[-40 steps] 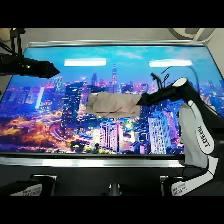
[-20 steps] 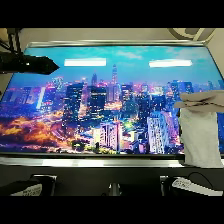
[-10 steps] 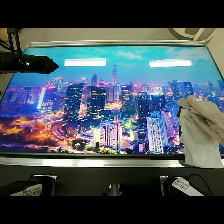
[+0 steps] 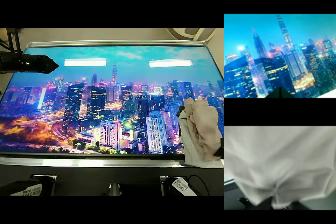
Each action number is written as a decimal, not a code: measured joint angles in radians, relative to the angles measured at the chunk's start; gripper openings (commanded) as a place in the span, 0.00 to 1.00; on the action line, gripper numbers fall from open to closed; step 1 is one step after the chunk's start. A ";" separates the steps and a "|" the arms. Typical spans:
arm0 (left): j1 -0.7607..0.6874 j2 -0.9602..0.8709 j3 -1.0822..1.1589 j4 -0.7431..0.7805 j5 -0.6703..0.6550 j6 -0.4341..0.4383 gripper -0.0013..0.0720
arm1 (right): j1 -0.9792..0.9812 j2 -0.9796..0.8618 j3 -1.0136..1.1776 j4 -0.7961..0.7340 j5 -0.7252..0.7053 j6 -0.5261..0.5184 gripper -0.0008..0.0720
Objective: Fold the shirts.
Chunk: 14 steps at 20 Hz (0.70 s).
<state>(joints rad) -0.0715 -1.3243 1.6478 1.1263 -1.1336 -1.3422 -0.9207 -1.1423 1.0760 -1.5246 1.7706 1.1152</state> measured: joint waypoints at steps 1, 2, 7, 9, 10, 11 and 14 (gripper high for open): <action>0.000 0.000 0.000 0.000 0.000 0.000 0.05 | 0.000 0.001 -0.001 -0.002 -0.013 -0.010 0.91; 0.000 0.001 0.000 -0.002 -0.002 0.000 0.05 | 0.000 0.001 0.006 -0.005 -0.019 -0.027 0.93; -0.002 0.013 0.020 -0.009 -0.011 0.000 0.05 | 0.019 0.002 0.262 -0.084 -0.130 -0.081 0.87; -0.024 0.006 0.069 0.056 0.002 -0.005 0.05 | 0.093 0.002 0.417 -0.080 -0.247 -0.099 0.87; -0.047 -0.005 0.102 0.122 0.010 -0.024 0.05 | 0.158 0.003 0.481 -0.077 -0.315 -0.104 0.87; -0.077 -0.024 0.141 0.220 0.018 -0.053 0.05 | 0.233 0.000 0.524 -0.072 -0.371 -0.104 0.87; -0.136 -0.097 0.221 0.477 0.006 -0.164 0.47 | 0.511 -0.058 0.599 -0.055 -0.468 -0.035 0.88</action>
<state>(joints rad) -0.2073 -1.4208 1.8687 1.6032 -1.1275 -1.5063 -0.4095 -1.2003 1.6749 -1.5795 1.3022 1.0801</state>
